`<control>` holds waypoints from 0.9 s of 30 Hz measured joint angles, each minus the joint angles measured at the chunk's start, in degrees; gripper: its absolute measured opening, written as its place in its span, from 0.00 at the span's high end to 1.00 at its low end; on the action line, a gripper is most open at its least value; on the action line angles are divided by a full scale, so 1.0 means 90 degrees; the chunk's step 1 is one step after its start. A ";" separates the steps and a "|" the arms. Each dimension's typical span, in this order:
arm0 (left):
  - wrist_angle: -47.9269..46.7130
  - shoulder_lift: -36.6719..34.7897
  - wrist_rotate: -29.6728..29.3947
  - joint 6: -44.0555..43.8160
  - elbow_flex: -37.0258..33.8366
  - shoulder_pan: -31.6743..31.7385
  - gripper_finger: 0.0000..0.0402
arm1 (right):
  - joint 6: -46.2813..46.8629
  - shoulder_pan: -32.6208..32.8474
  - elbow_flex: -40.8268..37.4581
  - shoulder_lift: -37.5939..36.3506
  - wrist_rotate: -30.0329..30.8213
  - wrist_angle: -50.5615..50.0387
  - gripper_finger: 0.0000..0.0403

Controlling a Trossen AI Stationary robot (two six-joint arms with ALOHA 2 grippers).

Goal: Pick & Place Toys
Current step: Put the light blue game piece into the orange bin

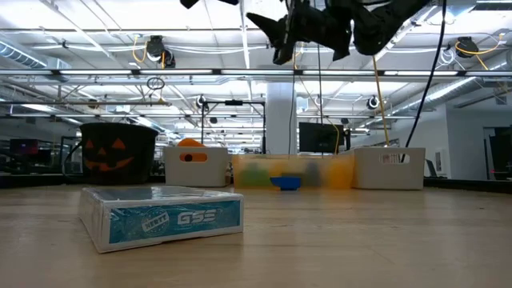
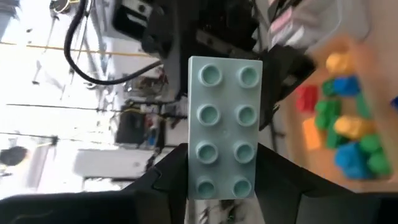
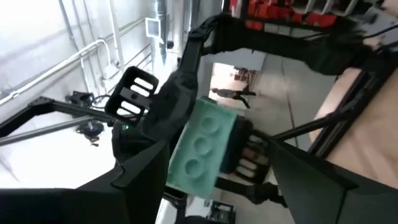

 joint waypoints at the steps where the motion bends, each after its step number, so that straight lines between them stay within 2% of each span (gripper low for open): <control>1: -0.0022 -0.0025 0.0150 -0.0181 0.0000 0.0048 0.62 | -0.0041 -0.0081 -0.0085 -0.0042 -0.0072 0.0008 0.34; 6: -0.0214 -0.0076 0.1244 -0.1160 -0.0002 0.0522 0.62 | -0.0400 -0.0519 -0.0724 -0.0501 -0.0057 0.0014 0.35; 12: -0.0701 -0.0015 0.3576 -0.2536 0.0000 0.1569 0.65 | -0.1472 -0.0890 -0.1551 -0.1367 0.0191 -0.0006 0.36; 16: -0.0804 0.0265 0.4656 -0.3044 0.0001 0.2349 0.63 | -0.2688 -0.0883 -0.1889 -0.1927 0.0593 -0.0045 0.36; 21: -0.0983 0.1023 0.5612 -0.3484 0.0233 0.2993 0.61 | -0.3926 -0.0789 -0.1934 -0.2343 0.1269 -0.0916 0.36; 27: -0.1942 0.2447 0.6194 -0.3619 0.1731 0.3440 0.65 | -0.4715 -0.0919 -0.1936 -0.2406 0.1467 -0.1921 0.36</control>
